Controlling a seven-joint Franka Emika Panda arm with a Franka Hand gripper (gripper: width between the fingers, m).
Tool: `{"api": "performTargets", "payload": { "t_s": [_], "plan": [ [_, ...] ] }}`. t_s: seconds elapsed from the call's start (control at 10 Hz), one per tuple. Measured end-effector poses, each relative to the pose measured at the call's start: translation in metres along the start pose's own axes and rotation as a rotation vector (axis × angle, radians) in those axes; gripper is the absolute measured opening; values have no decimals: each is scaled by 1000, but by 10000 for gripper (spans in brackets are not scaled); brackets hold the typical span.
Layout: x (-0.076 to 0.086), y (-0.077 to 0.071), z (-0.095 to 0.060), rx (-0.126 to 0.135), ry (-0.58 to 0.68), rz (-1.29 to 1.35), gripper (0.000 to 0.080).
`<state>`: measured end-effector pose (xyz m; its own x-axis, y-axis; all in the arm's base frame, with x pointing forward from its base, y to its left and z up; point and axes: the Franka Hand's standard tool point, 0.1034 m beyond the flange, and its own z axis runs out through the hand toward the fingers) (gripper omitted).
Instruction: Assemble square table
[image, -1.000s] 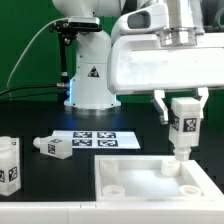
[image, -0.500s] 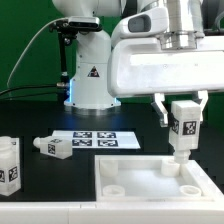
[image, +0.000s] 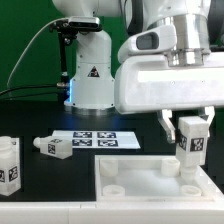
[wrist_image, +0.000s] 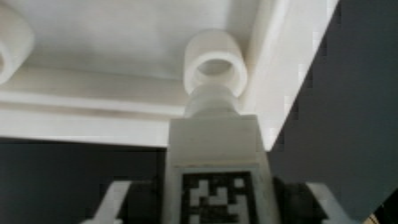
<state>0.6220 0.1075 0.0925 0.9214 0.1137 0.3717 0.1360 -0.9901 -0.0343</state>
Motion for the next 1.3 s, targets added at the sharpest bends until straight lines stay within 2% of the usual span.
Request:
{"api": "performTargets", "payload": {
  "t_s": [0.2,0.4,0.7,1.3],
  "plan": [
    [-4,0,9,0,-7,-1,284],
    [-1,-3,10,2,1,-6,284],
    [-9,-1,19,0,-14,-4,284],
    [-6,0,21,-4,20,-4,284]
  ]
}}
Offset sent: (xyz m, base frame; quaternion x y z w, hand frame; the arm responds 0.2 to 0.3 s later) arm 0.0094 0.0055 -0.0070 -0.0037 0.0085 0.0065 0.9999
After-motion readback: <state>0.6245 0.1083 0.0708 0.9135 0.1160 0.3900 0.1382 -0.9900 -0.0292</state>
